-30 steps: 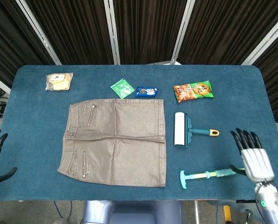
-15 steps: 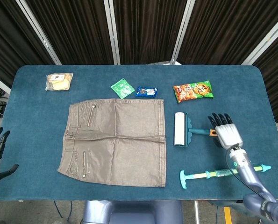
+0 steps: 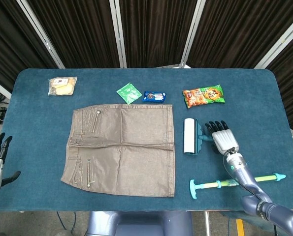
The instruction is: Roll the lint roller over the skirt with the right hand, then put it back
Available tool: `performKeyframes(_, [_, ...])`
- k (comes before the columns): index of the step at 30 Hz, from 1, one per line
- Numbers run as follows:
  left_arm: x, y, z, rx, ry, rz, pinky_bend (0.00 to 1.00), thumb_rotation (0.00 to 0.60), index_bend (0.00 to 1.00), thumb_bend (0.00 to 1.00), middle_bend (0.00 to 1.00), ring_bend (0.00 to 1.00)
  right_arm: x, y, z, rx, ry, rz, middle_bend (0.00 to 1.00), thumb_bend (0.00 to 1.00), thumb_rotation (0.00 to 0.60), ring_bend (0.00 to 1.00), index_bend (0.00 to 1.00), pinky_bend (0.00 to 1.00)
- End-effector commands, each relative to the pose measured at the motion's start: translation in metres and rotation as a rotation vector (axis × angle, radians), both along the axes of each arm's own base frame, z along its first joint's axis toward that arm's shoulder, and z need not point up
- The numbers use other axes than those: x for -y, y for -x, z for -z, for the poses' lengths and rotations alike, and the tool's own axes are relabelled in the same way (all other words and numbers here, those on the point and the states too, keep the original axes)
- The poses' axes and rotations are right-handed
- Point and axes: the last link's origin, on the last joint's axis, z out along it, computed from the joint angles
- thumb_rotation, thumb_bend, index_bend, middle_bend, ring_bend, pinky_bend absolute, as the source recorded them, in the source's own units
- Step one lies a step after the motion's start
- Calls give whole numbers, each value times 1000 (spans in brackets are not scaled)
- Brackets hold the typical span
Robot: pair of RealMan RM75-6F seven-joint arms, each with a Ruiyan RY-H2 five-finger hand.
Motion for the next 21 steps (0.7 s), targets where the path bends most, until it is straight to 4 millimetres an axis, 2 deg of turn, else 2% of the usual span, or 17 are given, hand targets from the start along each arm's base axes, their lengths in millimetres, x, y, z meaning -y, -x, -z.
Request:
performKeyframes(1, [0, 0, 0, 2, -1, -1, 0, 600, 0, 0, 0, 0, 3, -2, 2, -6, 3, -1, 52, 355, 600, 0, 69, 0])
performKeyframes(9, [0, 0, -2, 7, -2, -2, 0, 600, 0, 0, 0, 0, 8, -5, 13, -27, -8, 7, 110, 369, 600, 0, 122, 0])
performKeyframes(12, [0, 0, -2, 6, -2, -4, 0, 600, 0, 0, 0, 0, 10, -6, 15, -43, -9, 3, 167, 401, 600, 24, 156, 5])
performKeyframes(16, [-1, 1, -2, 8, -2, -8, 0, 600, 0, 0, 0, 0, 12, -6, 15, -53, 4, -6, 319, 486, 600, 142, 289, 102])
performKeyframes(21, [-2, 2, 0, 5, 9, -13, 0, 600, 0, 0, 0, 0, 12, -4, 13, -62, 11, -32, 393, 656, 600, 240, 372, 269])
